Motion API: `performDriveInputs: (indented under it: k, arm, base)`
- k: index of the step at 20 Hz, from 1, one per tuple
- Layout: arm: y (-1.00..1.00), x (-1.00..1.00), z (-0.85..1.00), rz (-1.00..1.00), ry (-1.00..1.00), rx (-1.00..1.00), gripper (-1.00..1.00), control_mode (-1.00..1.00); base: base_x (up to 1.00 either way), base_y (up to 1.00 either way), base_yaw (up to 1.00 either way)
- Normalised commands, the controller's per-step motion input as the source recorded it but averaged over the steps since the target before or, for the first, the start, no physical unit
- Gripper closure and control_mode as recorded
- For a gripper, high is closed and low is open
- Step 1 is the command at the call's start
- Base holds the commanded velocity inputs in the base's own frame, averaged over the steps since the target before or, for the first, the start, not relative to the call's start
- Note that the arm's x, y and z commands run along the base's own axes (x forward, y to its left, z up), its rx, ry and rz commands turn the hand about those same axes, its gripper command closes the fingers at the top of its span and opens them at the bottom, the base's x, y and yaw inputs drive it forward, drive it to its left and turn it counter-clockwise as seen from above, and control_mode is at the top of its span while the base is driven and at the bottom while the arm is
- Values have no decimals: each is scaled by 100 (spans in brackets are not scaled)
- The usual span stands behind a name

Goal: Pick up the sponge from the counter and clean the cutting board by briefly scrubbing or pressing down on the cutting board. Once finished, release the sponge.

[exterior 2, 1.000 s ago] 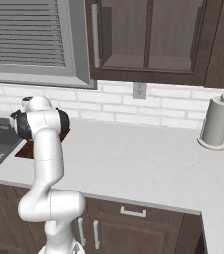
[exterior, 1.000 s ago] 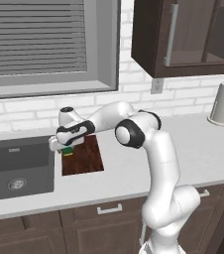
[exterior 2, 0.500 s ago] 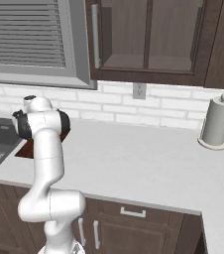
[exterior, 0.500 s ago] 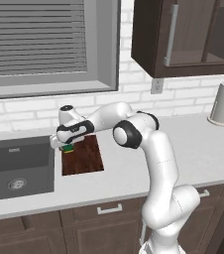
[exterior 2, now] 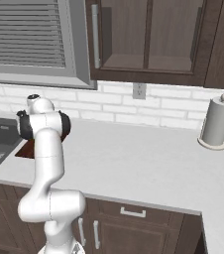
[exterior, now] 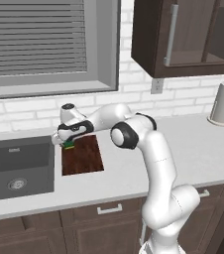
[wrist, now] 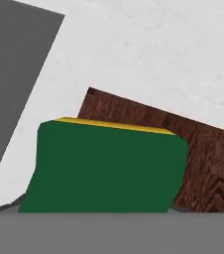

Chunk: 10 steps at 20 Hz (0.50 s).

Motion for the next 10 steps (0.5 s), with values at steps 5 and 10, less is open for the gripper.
performDriveInputs:
  k: [5, 10]
  arm:
    - [-12, 50, -13, 0, 0, 0, 100, -100]
    - [-38, 17, -16, 0, 0, 0, 100, -100]
  base:
    - [0, 0, 0]
    - [0, 0, 0]
